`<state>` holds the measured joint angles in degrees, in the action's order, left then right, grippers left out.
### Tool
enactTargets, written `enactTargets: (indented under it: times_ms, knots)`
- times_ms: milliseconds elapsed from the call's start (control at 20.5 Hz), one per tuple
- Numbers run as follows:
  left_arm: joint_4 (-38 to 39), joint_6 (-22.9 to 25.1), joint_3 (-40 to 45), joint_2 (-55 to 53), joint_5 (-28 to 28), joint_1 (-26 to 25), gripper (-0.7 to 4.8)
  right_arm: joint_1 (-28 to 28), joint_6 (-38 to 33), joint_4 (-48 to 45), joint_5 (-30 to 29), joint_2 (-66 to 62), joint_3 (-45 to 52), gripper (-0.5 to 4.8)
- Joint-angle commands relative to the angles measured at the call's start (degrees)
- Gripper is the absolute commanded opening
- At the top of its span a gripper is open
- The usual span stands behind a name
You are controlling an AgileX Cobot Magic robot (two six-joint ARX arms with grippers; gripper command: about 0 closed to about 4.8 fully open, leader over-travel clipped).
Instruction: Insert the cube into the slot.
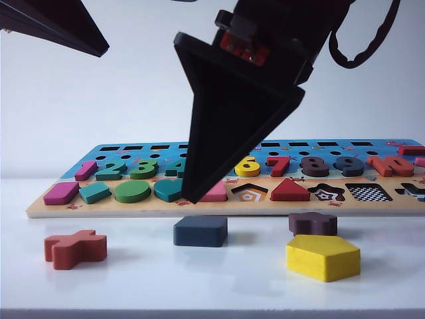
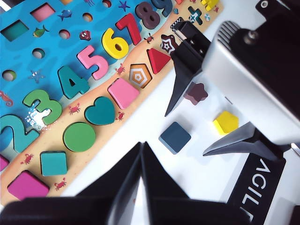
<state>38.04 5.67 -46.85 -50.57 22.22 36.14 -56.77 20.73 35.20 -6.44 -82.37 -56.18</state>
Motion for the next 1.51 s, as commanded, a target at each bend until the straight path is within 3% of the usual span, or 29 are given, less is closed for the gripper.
enactTargets:
  times_ms: [49,488,1513]
  knots:
    - [-0.4,-0.3,-0.2,0.0,0.3,0.0,0.10,-0.1,-0.3,-0.3,0.0,-0.9,-0.2,3.65]
    - [-0.4,-0.3,-0.2,0.0,0.3,0.0,0.10,-0.1,-0.2,-0.9,-0.2,-3.3,-0.2,3.62]
    - [-1.2,0.8,-0.2,0.1,0.3,-0.7,0.10,0.3,-0.1,-1.8,0.1,-4.8,-0.2,2.69]
